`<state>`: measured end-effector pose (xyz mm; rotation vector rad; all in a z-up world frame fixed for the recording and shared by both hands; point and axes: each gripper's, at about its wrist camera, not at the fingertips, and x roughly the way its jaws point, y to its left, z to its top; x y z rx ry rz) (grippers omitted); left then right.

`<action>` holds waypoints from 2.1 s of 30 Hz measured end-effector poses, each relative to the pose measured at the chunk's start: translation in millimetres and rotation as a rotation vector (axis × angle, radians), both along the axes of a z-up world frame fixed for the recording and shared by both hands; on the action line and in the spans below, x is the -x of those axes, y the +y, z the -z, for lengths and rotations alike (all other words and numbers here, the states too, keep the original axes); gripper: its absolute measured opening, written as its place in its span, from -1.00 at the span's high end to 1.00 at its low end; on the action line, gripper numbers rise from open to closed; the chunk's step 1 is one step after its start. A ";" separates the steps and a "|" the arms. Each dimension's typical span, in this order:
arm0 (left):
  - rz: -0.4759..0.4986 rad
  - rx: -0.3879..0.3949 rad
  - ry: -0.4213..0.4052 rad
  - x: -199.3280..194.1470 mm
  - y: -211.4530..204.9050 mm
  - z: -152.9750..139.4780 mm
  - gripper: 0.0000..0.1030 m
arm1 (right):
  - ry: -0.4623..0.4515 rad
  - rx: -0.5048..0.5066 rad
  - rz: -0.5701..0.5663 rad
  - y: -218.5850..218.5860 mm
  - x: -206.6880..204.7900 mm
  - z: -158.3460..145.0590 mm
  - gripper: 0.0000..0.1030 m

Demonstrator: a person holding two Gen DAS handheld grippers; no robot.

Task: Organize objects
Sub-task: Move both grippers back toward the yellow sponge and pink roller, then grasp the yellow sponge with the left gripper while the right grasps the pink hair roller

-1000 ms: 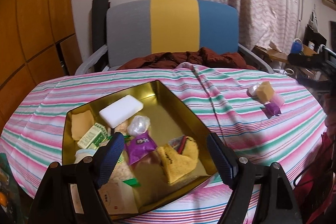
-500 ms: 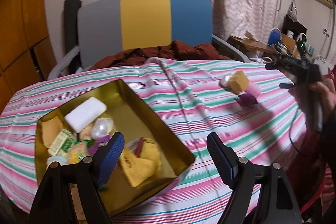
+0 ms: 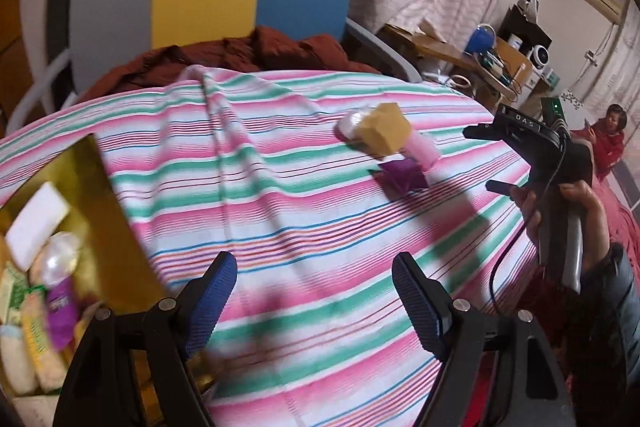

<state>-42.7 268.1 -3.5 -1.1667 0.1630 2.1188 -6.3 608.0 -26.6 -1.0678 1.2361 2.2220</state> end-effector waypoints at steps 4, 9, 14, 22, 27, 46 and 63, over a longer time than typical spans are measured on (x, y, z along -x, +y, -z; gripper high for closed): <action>0.032 -0.007 -0.035 10.0 27.0 4.4 -0.51 | 0.014 0.026 0.009 2.0 -5.3 2.1 -0.99; 0.034 -0.030 -0.125 30.1 52.7 17.2 -0.49 | 0.049 0.054 0.026 6.1 -10.7 -0.2 -0.99; 0.068 -0.038 -0.136 46.1 87.1 21.6 -0.35 | 0.068 0.081 0.022 6.0 -11.9 -0.1 -0.99; 0.076 -0.125 -0.206 83.6 141.3 42.5 -0.53 | 0.123 0.128 0.090 17.8 -25.0 0.3 -0.99; 0.032 -0.175 -0.352 114.2 162.7 70.1 -0.57 | 0.128 0.162 0.095 19.8 -24.3 4.0 -0.99; 0.112 -0.213 -0.376 123.2 172.1 87.5 0.07 | 0.062 0.146 0.091 22.5 -16.9 12.3 -0.99; 0.086 -0.198 -0.367 52.4 67.2 85.5 0.12 | -0.025 -0.029 -0.346 -45.8 44.2 10.7 -0.99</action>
